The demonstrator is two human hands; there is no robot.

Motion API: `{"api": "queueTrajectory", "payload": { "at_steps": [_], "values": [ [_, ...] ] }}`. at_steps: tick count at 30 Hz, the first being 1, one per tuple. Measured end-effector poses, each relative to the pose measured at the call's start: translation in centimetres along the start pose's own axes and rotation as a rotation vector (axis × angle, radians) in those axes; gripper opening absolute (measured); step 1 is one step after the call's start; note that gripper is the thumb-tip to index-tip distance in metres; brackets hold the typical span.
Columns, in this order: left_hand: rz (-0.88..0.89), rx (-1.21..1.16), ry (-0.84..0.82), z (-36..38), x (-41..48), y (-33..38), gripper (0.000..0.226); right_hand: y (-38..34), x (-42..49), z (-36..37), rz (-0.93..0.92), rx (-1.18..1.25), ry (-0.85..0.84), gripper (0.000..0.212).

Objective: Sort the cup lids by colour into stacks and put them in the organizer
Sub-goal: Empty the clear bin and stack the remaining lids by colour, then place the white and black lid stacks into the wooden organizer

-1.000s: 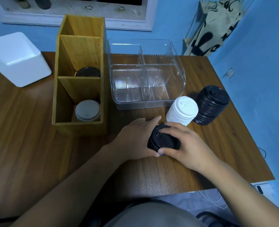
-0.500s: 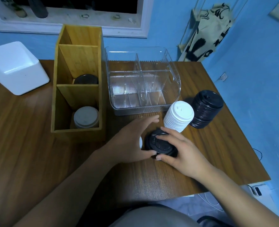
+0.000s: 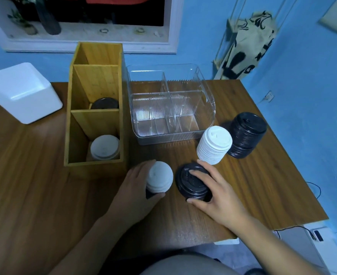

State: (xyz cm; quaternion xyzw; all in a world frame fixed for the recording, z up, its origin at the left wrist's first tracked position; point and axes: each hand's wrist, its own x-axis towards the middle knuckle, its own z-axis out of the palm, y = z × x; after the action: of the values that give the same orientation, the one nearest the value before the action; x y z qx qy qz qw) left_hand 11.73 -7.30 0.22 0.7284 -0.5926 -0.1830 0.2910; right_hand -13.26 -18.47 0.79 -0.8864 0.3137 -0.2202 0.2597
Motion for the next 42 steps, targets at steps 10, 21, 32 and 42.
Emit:
{"api": "queueTrajectory", "payload": {
  "at_steps": [10, 21, 32, 42],
  "values": [
    [-0.016, -0.175, 0.126, 1.3, 3.6, 5.3, 0.085, 4.5, -3.3, -5.1, -0.021, -0.007, -0.048, 0.07],
    [0.113, -0.136, 0.217, 4.1, 11.9, 15.4, 0.079, 10.6, -4.7, -9.9, -0.103, -0.119, -0.236, 0.077],
    [0.137, -0.114, 0.23, 5.2, 11.0, 14.8, 0.071, 13.1, -4.2, -10.2, -0.247, -0.009, -0.183, 0.074],
    [0.21, -0.123, 0.294, 6.8, 10.8, 13.6, 0.063, 13.0, -4.1, -10.2, -0.266, -0.017, -0.181, 0.076]
  ]
}}
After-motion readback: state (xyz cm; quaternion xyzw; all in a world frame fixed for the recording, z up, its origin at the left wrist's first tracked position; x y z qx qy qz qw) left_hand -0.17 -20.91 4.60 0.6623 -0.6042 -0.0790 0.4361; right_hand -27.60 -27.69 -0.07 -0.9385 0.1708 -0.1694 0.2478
